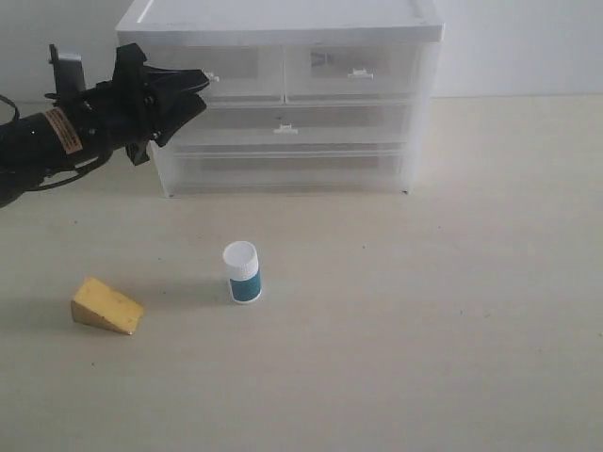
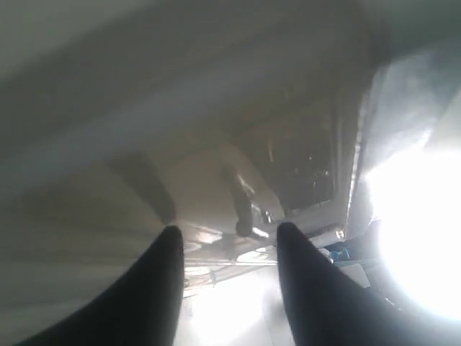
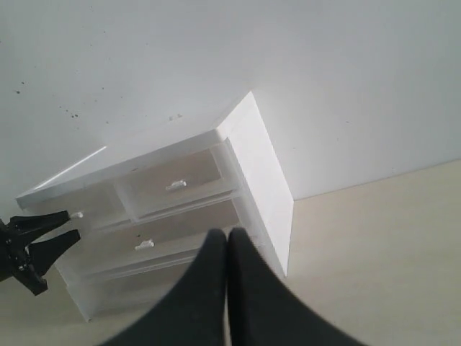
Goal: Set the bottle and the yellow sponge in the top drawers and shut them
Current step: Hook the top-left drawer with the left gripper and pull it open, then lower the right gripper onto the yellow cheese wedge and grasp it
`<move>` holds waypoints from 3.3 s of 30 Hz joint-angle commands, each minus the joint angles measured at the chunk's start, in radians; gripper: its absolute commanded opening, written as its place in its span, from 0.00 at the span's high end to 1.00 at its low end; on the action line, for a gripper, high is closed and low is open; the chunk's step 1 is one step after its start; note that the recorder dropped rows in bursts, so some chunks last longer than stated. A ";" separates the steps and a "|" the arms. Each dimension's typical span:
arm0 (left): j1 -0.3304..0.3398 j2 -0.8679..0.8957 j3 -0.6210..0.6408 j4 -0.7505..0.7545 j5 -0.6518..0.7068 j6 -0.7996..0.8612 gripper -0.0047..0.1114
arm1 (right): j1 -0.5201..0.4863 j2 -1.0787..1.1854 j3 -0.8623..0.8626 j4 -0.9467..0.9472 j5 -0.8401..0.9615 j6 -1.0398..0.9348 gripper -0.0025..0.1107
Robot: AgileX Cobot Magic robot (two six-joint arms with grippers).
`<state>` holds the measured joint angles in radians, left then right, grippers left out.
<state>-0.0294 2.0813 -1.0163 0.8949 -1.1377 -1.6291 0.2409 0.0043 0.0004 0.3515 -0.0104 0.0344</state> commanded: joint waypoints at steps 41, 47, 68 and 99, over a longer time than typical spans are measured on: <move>-0.072 -0.424 0.655 0.386 0.031 0.398 0.92 | 0.002 -0.004 0.000 0.002 0.115 -0.034 0.98; -0.045 -0.793 0.701 0.380 0.017 0.390 0.93 | 0.177 0.209 -0.034 0.011 0.083 -0.077 0.98; 0.026 -1.834 0.793 0.392 1.085 0.125 0.93 | 0.916 1.925 -1.124 -0.002 -0.048 -0.363 0.26; 0.026 -1.834 0.806 0.403 1.090 0.140 0.93 | 0.826 2.070 -1.550 0.037 0.588 -0.548 0.94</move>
<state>-0.0078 0.2508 -0.2224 1.2923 -0.0645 -1.4950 1.0588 2.2061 -1.5630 0.3713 0.4268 -0.5202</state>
